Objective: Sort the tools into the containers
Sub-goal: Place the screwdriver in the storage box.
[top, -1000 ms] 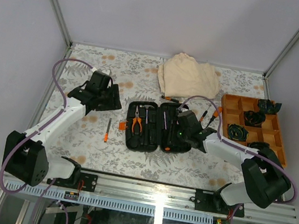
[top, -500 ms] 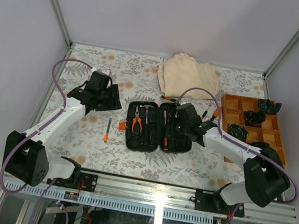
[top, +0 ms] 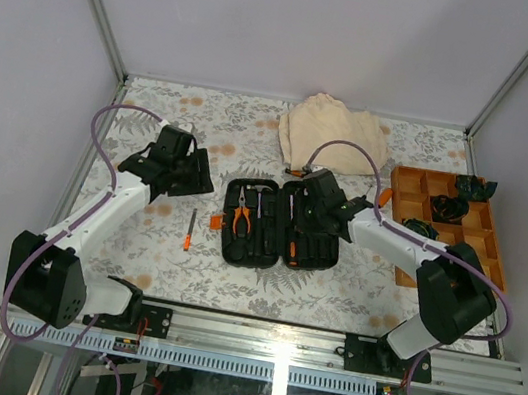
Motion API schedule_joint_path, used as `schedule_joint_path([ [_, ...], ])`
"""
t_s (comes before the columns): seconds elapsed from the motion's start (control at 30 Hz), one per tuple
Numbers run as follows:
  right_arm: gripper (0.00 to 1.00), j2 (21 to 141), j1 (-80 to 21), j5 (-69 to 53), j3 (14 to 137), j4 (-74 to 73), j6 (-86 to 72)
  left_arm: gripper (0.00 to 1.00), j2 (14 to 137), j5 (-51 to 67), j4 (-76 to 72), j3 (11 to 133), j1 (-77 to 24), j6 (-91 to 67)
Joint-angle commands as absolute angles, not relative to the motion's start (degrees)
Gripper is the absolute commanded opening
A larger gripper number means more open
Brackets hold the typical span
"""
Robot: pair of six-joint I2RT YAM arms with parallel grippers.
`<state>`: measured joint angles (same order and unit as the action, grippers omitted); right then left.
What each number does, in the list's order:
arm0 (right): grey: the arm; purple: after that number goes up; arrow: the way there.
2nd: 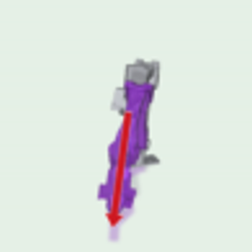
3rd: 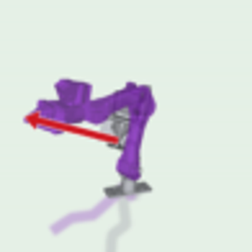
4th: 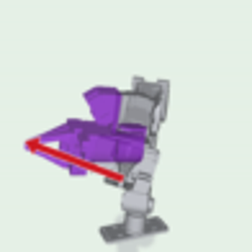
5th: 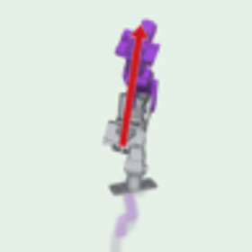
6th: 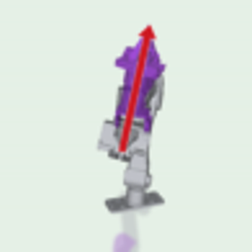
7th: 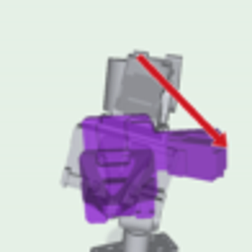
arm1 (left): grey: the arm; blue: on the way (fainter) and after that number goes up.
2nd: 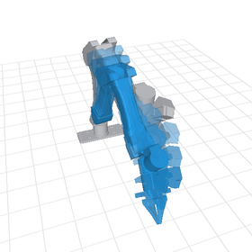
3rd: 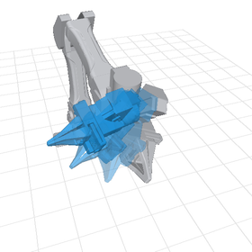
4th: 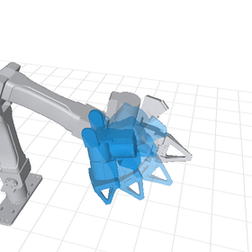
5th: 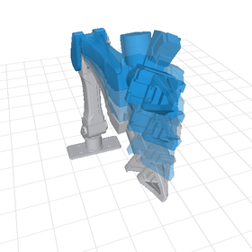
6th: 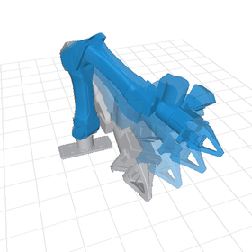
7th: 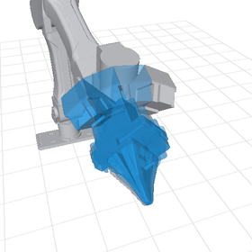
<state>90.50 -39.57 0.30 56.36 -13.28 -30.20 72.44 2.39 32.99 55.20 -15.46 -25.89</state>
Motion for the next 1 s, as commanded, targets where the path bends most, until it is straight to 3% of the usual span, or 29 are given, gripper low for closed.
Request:
schedule_joint_path([
  [0.0,0.28,91.9,-39.3,1.1,59.2,-14.5,-28.7,0.57,71.5,3.0,30.5,54.5,-14.7,-26.2],
  [0.53,0.29,94.9,-39.3,-2.2,59.4,-15.6,-28.3,0.57,71.8,4.0,30.4,54.4,-14.2,-26.1],
  [0.77,0.22,99.0,-39.4,-1.7,60.0,-17.8,-27.9,0.57,71.7,4.3,30.4,54.4,-14.1,-26.1],
  [0.97,0.09,102.9,-39.8,-0.6,62.3,-23.8,-26.5,0.57,71.6,4.4,30.3,54.3,-13.9,-26.1],
])
